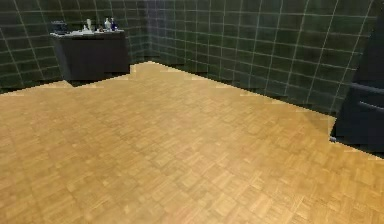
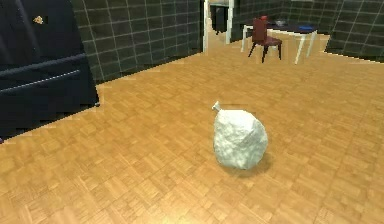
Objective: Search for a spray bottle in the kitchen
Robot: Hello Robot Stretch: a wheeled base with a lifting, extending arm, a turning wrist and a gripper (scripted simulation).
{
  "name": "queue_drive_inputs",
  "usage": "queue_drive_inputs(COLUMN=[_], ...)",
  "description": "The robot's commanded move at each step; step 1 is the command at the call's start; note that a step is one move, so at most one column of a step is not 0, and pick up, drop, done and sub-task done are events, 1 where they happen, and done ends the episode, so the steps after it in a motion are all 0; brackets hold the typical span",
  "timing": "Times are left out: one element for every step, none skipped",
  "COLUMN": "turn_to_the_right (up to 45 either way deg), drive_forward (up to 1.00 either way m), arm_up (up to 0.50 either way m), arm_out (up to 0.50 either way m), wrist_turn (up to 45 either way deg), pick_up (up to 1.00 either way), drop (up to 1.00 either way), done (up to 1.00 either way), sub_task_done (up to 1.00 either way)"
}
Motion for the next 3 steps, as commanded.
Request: queue_drive_inputs(turn_to_the_right=[0.0,-21.0,0.0], drive_forward=[0.25,0.0,1.0], arm_up=[0.0,0.0,0.0], arm_out=[0.0,0.0,0.0], wrist_turn=[0.0,0.0,0.0], pick_up=[0.0,0.0,0.0], drop=[0.0,0.0,0.0], done=[0.0,0.0,0.0], sub_task_done=[0.0,0.0,0.0])
